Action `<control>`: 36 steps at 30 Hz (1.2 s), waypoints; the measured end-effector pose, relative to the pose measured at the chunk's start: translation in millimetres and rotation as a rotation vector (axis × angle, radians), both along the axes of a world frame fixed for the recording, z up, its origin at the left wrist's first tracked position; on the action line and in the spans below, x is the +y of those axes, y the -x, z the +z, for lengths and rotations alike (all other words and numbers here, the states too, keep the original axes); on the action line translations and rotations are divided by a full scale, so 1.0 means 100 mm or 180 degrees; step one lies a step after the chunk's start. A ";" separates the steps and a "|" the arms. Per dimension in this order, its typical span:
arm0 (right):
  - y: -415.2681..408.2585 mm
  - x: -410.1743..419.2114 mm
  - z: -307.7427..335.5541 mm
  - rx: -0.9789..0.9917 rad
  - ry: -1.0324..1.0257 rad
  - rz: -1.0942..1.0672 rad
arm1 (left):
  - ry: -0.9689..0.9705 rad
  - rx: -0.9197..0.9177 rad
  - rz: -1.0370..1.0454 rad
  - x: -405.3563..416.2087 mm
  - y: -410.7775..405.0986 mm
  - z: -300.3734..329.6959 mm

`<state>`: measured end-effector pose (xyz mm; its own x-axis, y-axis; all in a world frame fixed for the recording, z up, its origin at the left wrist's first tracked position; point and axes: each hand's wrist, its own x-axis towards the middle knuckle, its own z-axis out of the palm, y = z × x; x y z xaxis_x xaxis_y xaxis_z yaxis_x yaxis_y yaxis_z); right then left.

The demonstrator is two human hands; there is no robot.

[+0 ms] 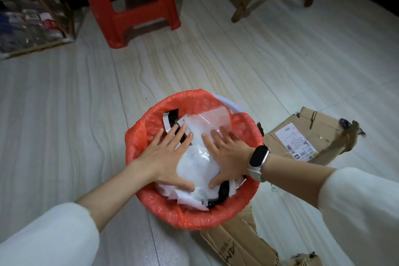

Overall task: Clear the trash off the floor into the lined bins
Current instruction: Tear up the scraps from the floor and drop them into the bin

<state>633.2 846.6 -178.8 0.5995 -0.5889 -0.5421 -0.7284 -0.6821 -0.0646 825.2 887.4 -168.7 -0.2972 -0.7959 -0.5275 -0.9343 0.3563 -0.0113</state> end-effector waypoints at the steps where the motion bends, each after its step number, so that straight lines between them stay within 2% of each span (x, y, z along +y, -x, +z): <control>1: -0.02 0.01 -0.07 0.0067 -0.0125 -0.0050 | 0.0036 -0.0106 -0.0037 -0.01 0.00 -0.07; 6: -0.12 -0.03 -0.52 0.0192 -0.0124 0.0033 | 0.0263 -0.0683 -0.0163 -0.04 0.11 -0.33; 10: -0.17 -0.05 -0.46 0.0366 -0.0293 -0.0134 | 0.0235 -0.0931 -0.0091 -0.08 0.14 -0.33; 14: -0.11 -0.10 0.05 -0.0284 -0.0601 -0.0556 | -0.0310 -0.0654 -0.0013 -0.22 0.13 0.09; 17: 0.03 -0.13 0.42 -0.0759 -0.0587 -0.0697 | -0.0150 -0.0511 -0.0024 -0.31 0.14 0.54; 21: 0.25 -0.13 0.94 -0.1697 -0.0300 -0.0846 | 0.0701 0.0066 0.0277 -0.34 0.22 1.03; 24: 0.49 -0.13 1.15 -0.2850 0.0176 -0.1421 | 0.1710 0.1014 0.0648 -0.29 0.47 1.17; 27: 0.96 -0.17 1.21 -0.3363 0.0741 -0.2129 | 0.2199 0.1958 0.0910 -0.41 0.95 1.17; 30: 1.76 -0.13 1.12 -0.3308 0.0932 -0.2793 | 0.2048 0.2518 0.0855 -0.61 1.69 1.09; 36: 3.52 0.59 0.64 -0.3260 0.1167 -0.4277 | 0.1081 0.2774 -0.0005 -0.49 3.46 0.59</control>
<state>281.3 905.2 -115.0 -0.3870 -0.9219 -0.0191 -0.5206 0.2355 -0.8207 479.1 838.7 -109.6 -0.4797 -0.8657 0.1427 -0.6616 0.4637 0.5893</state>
